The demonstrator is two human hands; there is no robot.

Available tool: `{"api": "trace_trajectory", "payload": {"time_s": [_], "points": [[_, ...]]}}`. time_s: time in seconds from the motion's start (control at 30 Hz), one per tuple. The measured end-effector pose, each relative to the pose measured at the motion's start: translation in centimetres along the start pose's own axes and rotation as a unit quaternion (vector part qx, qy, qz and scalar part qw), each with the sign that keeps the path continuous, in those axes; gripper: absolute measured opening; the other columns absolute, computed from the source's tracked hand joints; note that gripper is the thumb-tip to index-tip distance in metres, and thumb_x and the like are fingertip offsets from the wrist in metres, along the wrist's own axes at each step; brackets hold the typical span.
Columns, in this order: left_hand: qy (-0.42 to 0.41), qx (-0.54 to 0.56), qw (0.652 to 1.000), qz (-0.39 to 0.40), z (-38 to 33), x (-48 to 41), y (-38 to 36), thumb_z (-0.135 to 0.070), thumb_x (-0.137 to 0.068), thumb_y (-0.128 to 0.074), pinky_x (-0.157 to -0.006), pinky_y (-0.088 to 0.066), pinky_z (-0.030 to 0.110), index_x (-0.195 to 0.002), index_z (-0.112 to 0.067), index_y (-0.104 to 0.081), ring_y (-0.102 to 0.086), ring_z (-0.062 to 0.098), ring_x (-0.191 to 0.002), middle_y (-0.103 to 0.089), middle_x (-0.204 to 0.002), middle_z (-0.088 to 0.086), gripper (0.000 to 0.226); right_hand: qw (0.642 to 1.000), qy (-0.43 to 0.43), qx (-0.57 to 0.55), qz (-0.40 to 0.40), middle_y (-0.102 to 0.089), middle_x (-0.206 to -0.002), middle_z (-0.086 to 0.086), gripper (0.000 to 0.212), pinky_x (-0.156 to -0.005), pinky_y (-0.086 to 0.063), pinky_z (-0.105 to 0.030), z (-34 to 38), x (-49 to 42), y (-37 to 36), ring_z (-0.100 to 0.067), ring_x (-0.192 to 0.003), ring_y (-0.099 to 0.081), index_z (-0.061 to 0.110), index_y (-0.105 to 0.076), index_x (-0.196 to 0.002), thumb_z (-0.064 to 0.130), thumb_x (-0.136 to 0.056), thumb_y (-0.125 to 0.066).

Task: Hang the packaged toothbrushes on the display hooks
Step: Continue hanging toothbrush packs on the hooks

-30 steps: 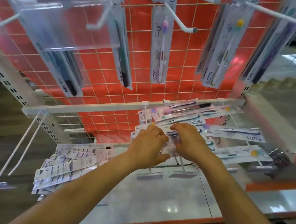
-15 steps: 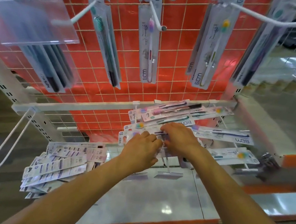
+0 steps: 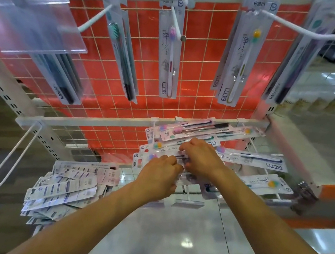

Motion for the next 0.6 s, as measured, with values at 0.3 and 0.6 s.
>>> {"api": "trace_trajectory", "payload": {"time_s": [0.3, 0.6], "points": [[0.007, 0.039, 0.999, -0.018, 0.8, 0.0, 0.5, -0.025, -0.089, -0.061, -0.092, -0.04, 0.03, -0.132, -0.018, -0.056, -0.052, 0.022, -0.108, -0.059, -0.123, 0.005, 0.043, 0.997, 0.027, -0.053, -0.047, -0.049, -0.12, -0.005, 0.039, -0.085, -0.043, -0.028, 0.1, 0.3, 1.2, -0.023, -0.108, -0.051, 0.018, -0.055, -0.125, 0.013, -0.087, -0.065], [-0.047, 0.042, 0.994, -0.091, 1.4, 0.3, 3.4, -0.008, -0.072, -0.072, -0.092, -0.045, 0.04, -0.115, -0.009, -0.067, -0.054, 0.031, -0.107, -0.064, -0.112, 0.012, 0.043, 0.993, 0.033, -0.106, -0.044, -0.053, -0.113, -0.003, 0.05, -0.088, -0.041, -0.031, -0.1, -0.6, 3.2, -0.022, -0.109, -0.05, 0.016, -0.056, -0.128, 0.008, -0.08, -0.066]]}}
Point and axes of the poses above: each hand's wrist, its own x-axis away from the middle knuckle, its own y-axis out of the back of the hand, z = x × y, the point moved 9 cm from there along -x, towards the middle knuckle
